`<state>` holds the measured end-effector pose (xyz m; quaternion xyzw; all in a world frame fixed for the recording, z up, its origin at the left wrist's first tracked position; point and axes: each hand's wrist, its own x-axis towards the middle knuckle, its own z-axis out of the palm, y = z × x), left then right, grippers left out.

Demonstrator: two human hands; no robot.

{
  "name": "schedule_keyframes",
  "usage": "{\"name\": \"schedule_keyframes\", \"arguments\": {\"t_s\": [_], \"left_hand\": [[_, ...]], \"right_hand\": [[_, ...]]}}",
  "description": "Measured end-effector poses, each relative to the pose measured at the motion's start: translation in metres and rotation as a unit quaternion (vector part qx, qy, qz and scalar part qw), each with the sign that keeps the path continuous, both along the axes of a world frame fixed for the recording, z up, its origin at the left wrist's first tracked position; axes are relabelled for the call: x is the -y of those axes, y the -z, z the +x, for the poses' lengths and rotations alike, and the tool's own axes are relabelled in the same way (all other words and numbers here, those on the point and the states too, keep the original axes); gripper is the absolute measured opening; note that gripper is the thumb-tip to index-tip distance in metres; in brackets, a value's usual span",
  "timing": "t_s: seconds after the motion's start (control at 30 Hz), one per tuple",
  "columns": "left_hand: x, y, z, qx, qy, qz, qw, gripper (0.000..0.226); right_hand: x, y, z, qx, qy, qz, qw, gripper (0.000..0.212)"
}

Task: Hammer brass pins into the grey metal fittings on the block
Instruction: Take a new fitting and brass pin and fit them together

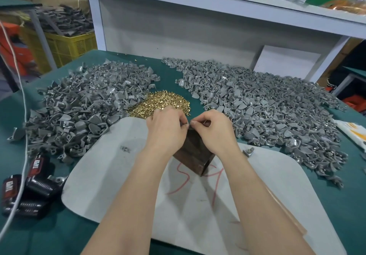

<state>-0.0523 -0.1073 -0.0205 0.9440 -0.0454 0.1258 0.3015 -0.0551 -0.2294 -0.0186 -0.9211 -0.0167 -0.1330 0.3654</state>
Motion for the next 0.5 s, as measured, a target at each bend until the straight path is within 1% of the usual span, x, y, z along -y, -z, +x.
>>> {"name": "schedule_keyframes", "arguments": {"t_s": [0.17, 0.37, 0.5], "left_hand": [[-0.0005, -0.0009, -0.0021, -0.005, 0.002, -0.007, 1.000, 0.008], [0.0002, -0.0027, -0.0043, -0.001, 0.003, 0.001, 1.000, 0.015], [0.0013, -0.0036, -0.0050, 0.002, -0.001, 0.004, 1.000, 0.016]], "right_hand": [[-0.0023, -0.0033, 0.0003, -0.003, 0.008, -0.030, 1.000, 0.007], [-0.0039, -0.0027, 0.0009, 0.007, 0.009, -0.080, 0.997, 0.008], [-0.0056, 0.0001, 0.0000, 0.014, 0.006, -0.081, 0.997, 0.008]]}}
